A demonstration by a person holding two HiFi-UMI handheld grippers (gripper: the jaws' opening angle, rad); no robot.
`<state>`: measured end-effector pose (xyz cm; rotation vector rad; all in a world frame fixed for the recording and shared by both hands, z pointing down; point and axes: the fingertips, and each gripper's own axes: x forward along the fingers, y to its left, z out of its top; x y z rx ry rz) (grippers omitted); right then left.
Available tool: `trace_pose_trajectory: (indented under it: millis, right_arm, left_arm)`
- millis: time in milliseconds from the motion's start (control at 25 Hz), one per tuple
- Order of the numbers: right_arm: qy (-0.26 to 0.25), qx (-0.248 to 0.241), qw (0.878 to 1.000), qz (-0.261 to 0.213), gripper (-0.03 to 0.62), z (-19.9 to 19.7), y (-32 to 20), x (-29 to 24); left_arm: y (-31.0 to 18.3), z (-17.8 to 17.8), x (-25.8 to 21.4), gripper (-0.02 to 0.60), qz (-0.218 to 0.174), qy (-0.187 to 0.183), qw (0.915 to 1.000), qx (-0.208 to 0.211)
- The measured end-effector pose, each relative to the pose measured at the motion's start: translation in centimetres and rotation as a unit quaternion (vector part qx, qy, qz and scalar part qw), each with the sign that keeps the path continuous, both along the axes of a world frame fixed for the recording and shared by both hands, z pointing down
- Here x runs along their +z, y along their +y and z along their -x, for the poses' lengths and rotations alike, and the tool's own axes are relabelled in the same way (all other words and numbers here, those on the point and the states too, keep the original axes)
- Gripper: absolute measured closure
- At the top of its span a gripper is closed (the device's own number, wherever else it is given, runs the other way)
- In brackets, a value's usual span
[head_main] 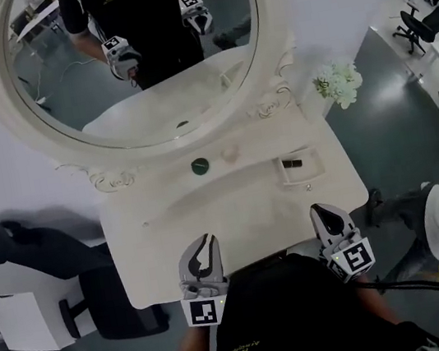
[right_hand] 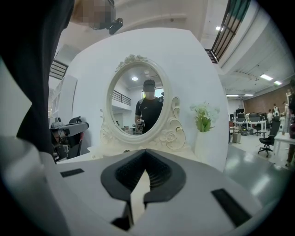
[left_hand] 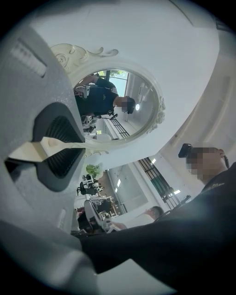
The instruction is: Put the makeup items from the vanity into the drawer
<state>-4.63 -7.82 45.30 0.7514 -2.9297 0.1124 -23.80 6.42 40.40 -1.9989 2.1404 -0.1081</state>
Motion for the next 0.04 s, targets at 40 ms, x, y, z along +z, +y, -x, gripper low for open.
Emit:
trace_pose_trajectory:
  millis: [40]
  right_arm:
    - [0.0, 0.0, 1.0, 0.001, 0.592, 0.11, -0.02, 0.02]
  left_arm:
    - [-0.02, 0.13, 0.0, 0.535, 0.0, 0.0, 1.0, -0.001]
